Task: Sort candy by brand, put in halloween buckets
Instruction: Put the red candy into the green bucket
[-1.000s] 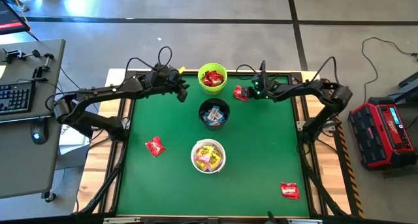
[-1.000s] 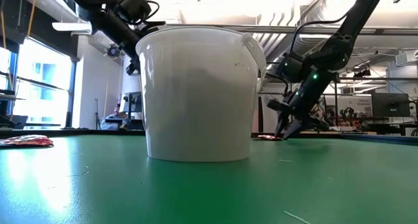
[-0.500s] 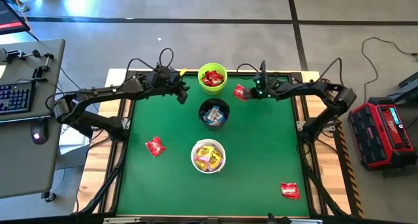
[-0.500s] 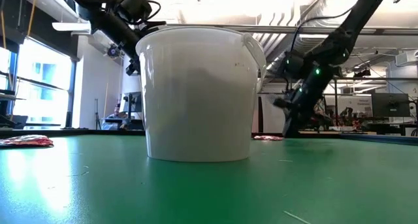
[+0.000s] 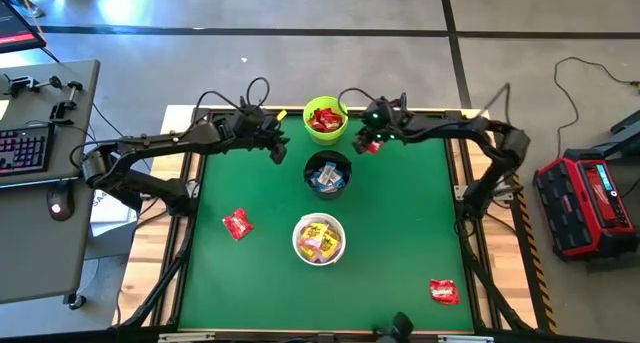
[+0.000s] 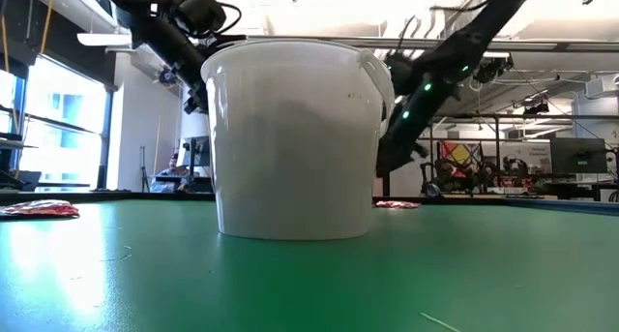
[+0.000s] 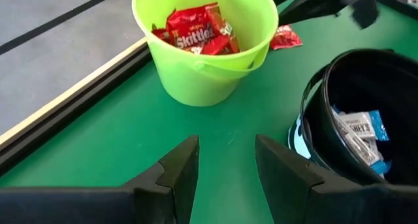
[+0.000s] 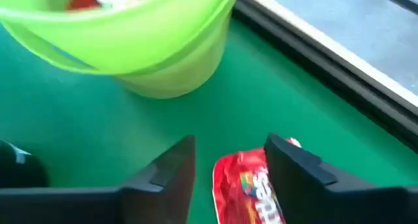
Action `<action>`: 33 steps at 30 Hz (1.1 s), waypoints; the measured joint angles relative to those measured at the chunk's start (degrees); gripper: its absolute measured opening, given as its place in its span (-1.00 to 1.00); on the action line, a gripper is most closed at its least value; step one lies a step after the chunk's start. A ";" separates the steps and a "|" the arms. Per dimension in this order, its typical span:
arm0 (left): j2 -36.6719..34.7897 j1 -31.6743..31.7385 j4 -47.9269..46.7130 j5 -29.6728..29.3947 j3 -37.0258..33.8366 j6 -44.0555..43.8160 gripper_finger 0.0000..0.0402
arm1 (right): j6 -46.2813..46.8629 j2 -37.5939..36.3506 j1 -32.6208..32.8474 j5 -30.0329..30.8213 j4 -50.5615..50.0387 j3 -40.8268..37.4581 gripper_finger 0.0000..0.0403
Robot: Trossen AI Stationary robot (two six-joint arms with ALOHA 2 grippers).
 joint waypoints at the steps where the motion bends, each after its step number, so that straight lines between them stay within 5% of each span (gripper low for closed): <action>1: 0.00 -0.14 -0.36 0.00 0.02 0.02 -0.29 | -0.94 1.87 -0.31 -0.83 -0.97 1.27 -0.09; 11: 0.00 -1.28 -3.12 -0.02 0.02 0.07 -0.29 | -5.01 11.28 -1.58 -2.65 -12.68 8.92 -0.19; 20: 0.00 -1.27 -3.47 -0.11 0.02 0.04 -0.29 | -6.05 10.58 -1.67 -4.09 -16.34 8.91 -0.95; 33: 0.00 -1.29 -3.50 -0.20 0.02 0.04 -0.29 | -9.33 1.89 -0.86 -7.08 -27.62 10.11 -0.96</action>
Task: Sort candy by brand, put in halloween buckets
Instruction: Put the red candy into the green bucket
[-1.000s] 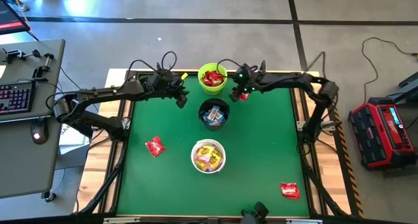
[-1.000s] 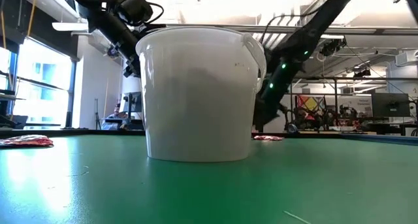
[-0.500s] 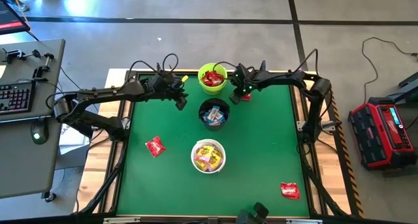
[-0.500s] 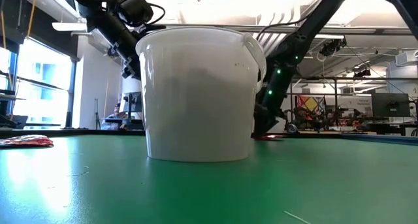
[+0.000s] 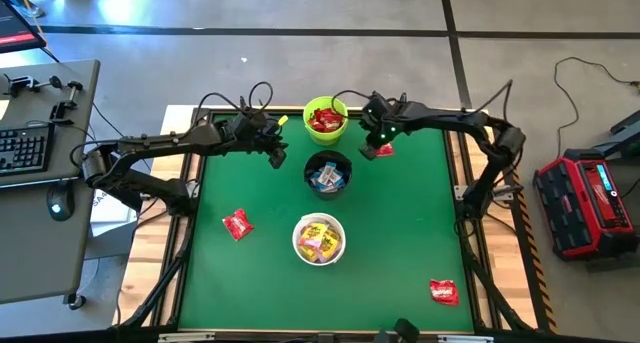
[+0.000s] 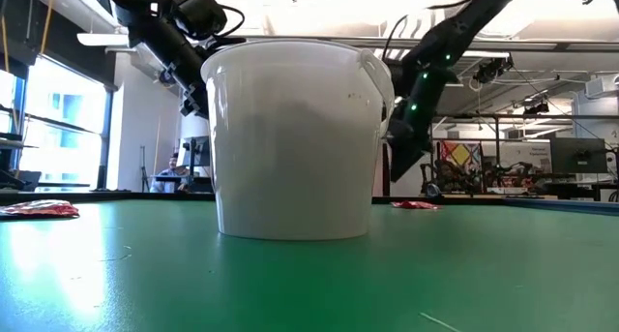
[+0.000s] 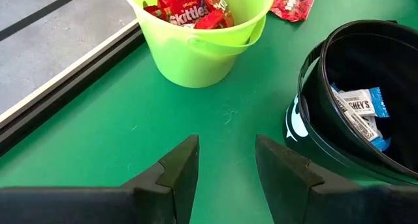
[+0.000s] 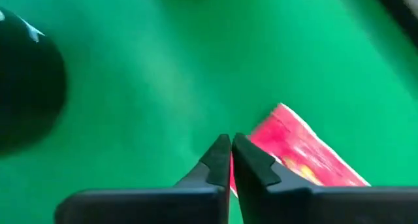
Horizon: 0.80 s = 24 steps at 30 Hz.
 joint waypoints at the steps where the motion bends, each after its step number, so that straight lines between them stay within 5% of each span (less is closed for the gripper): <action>1: 0.00 0.00 -0.02 0.00 0.00 0.00 -0.29 | -1.17 -0.47 0.18 1.37 -1.67 0.07 -0.93; 12: 0.00 -0.26 -0.04 0.01 0.00 0.00 -0.29 | -9.82 -0.27 2.83 3.25 -1.40 -2.82 -0.25; 24: 0.00 -2.10 -0.06 -0.26 0.00 0.00 -0.29 | -9.70 -0.27 2.70 4.24 8.27 -11.47 -0.51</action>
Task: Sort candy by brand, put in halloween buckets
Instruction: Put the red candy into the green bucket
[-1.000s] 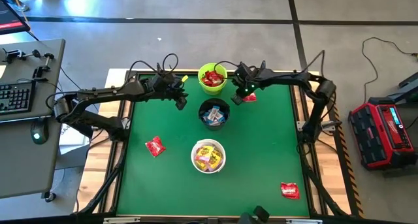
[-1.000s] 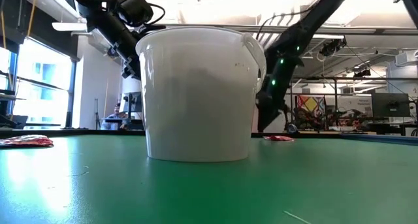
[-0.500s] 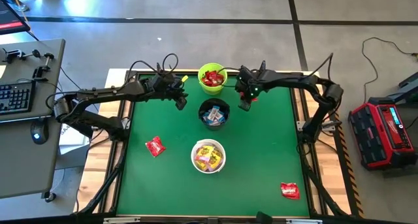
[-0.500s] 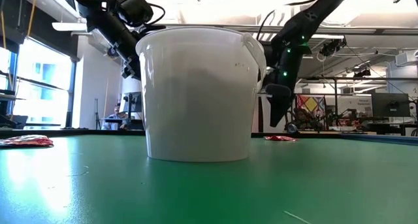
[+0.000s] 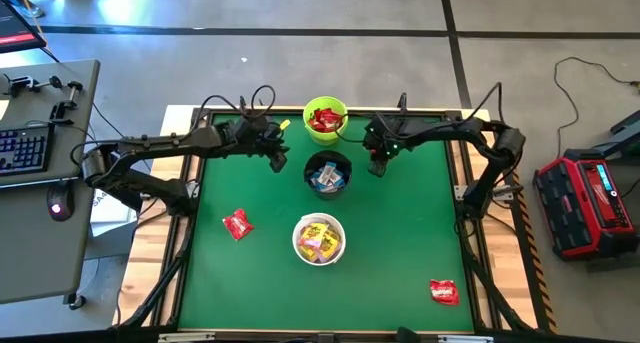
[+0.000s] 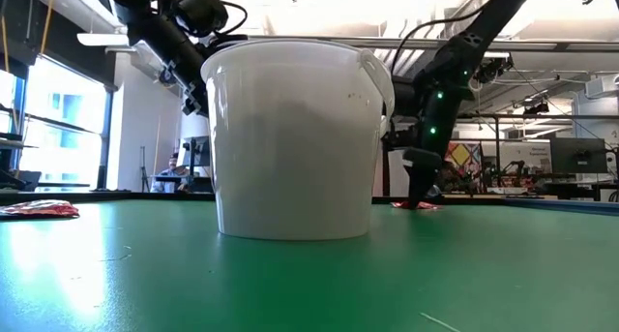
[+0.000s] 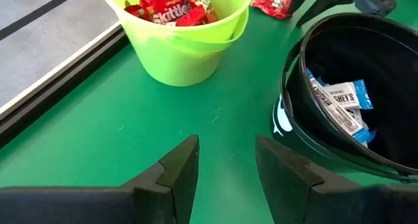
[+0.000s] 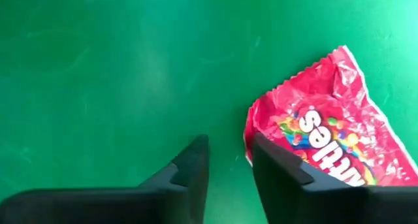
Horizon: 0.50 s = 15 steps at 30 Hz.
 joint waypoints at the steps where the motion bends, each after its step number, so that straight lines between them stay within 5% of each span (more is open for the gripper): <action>1: 0.00 -0.04 0.00 0.00 0.00 0.00 -0.29 | 0.39 -0.07 0.04 0.64 0.67 -0.31 -0.55; 7: 0.00 -0.19 -1.11 -0.07 0.02 -0.60 -0.29 | 1.44 -0.02 0.06 1.42 2.77 -0.59 -0.96; 15: -0.71 -0.23 -3.43 -0.17 0.02 -0.61 -0.40 | 4.99 -1.90 0.36 0.84 -0.03 3.04 -1.00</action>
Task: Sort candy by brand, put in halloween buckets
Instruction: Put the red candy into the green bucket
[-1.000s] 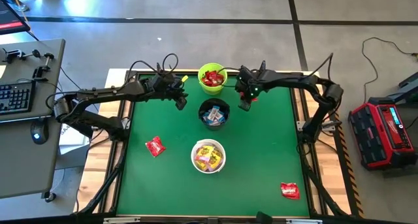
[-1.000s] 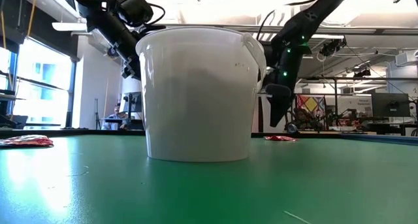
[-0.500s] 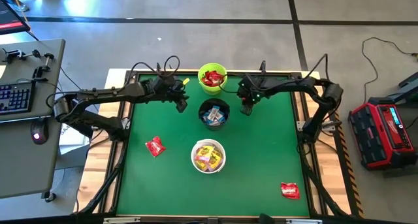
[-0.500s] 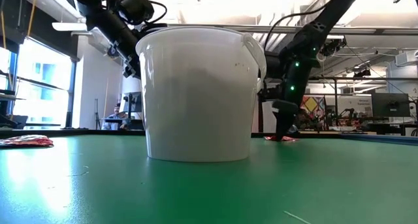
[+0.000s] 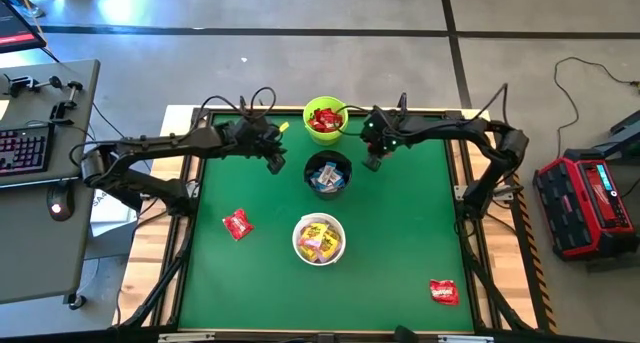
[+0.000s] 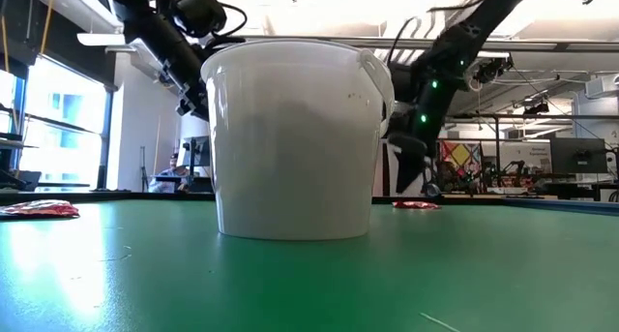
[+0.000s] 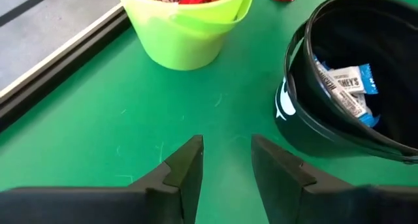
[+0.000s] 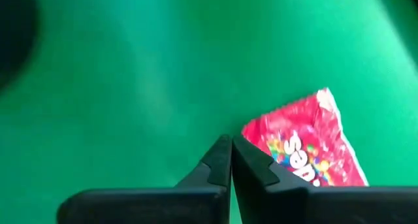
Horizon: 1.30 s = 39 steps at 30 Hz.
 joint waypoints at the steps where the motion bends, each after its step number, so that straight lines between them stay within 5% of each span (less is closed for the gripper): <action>1: -0.37 0.00 -0.17 0.00 0.00 0.02 -0.43 | 0.18 -0.80 0.04 -0.41 -0.06 0.29 -1.00; 8: -3.10 0.01 -0.82 0.44 0.00 1.07 -0.57 | 3.98 -3.66 -0.04 -1.72 -1.35 0.77 -0.96; 13: -3.64 -0.22 -0.90 1.58 0.00 1.06 -0.58 | 3.90 -1.60 0.76 -2.93 -0.89 0.77 -0.66; 17: -3.61 -0.28 -2.40 1.72 0.00 0.67 -0.58 | 4.51 1.00 1.23 2.32 -0.74 0.77 -0.38; 21: -3.61 -0.28 -4.92 1.68 0.00 0.11 -0.58 | 6.76 3.21 0.78 7.93 -0.10 0.77 -0.30; 25: -3.61 -0.33 -5.88 1.70 0.00 0.05 -0.58 | 7.56 5.27 -0.24 6.58 0.31 0.82 -0.43; 31: -3.59 -0.37 -5.83 1.70 0.00 0.04 -0.58 | 6.91 6.39 -0.44 4.10 0.46 1.02 -0.92; 39: -3.59 -0.37 -6.57 1.49 0.00 -0.39 -0.58 | 6.72 2.50 -0.23 2.27 -4.13 3.08 -0.99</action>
